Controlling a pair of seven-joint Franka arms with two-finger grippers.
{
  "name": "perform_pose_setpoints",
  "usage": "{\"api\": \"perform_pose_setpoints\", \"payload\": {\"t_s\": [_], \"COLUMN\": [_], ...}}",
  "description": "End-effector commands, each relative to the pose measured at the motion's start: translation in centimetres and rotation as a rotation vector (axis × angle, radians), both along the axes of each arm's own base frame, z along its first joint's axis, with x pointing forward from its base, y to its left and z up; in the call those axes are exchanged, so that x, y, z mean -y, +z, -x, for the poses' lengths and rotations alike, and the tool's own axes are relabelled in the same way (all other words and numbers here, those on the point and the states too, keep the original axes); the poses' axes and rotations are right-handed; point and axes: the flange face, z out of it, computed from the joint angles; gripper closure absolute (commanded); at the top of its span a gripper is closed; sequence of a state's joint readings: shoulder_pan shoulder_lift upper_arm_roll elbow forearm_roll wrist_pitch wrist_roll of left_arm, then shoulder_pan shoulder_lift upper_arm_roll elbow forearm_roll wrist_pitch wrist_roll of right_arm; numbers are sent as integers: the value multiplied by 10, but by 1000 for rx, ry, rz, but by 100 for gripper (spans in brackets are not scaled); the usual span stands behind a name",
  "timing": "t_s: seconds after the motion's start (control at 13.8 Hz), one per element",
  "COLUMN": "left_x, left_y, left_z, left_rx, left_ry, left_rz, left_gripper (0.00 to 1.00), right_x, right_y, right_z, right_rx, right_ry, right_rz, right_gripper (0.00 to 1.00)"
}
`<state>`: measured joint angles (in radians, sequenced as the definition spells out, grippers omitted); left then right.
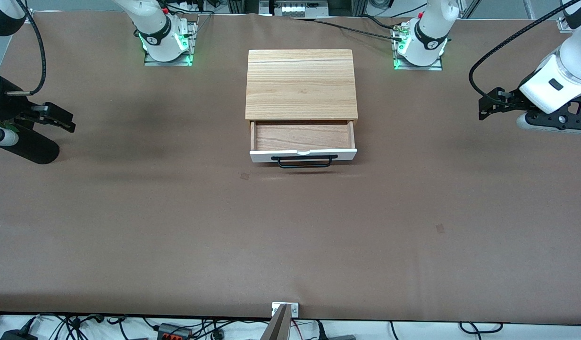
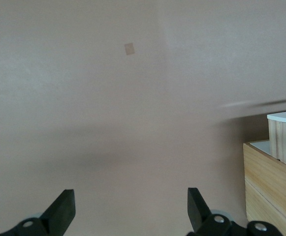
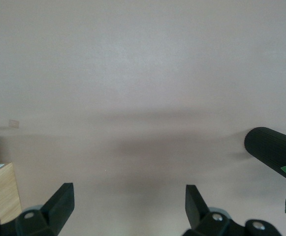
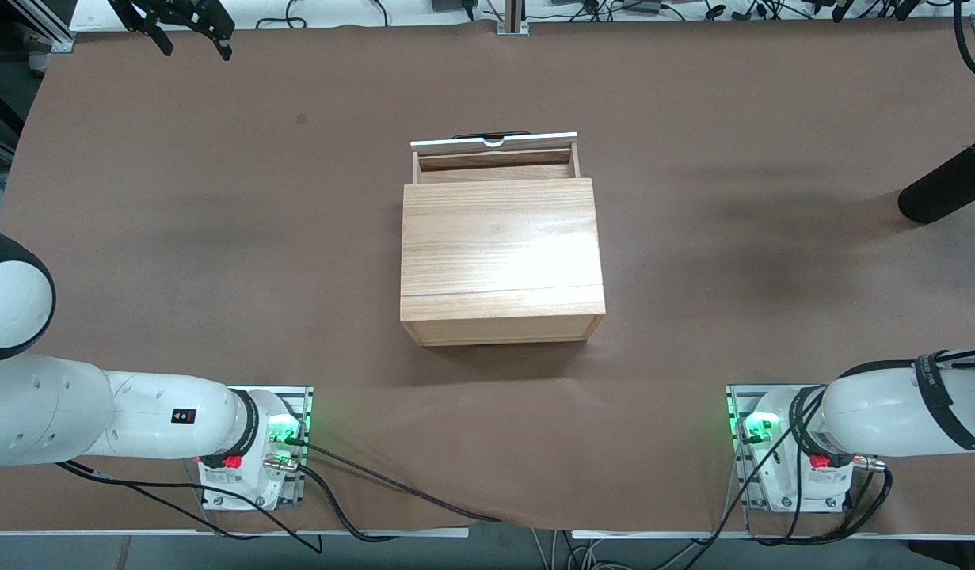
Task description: Close drawer with both arms simultaneously
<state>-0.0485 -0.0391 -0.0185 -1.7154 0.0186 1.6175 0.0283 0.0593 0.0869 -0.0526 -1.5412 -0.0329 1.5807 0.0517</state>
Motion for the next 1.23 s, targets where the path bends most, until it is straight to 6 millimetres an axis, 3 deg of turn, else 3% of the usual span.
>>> {"api": "perform_pose_setpoints", "payload": {"t_s": [0.0,0.36,0.58,0.72,1.01,1.16], "left_x": [0,1,1,5,9,9], "left_y": [5,6,7,6,7,-4], "left_z": [-5,-5,-1,-6,-14,-21], "left_rx": [-7,-4,-35,-36,-32,-52], "left_ry": [-18,-12,-11,-16,-23,-36], "left_rz": [17,18,18,16,20,19], "left_gripper": [0,0,0,0,0,0], "right_x": [4,0,-11,-25,-29,-30], "right_y": [1,0,-14,-22,-25,-26], "right_z": [2,0,-14,-20,-20,-20], "right_rx": [2,7,35,35,28,25], "right_ry": [12,19,24,39,44,45], "right_rz": [13,19,-1,-22,-22,-21], "right_gripper": [0,0,0,0,0,0]}}
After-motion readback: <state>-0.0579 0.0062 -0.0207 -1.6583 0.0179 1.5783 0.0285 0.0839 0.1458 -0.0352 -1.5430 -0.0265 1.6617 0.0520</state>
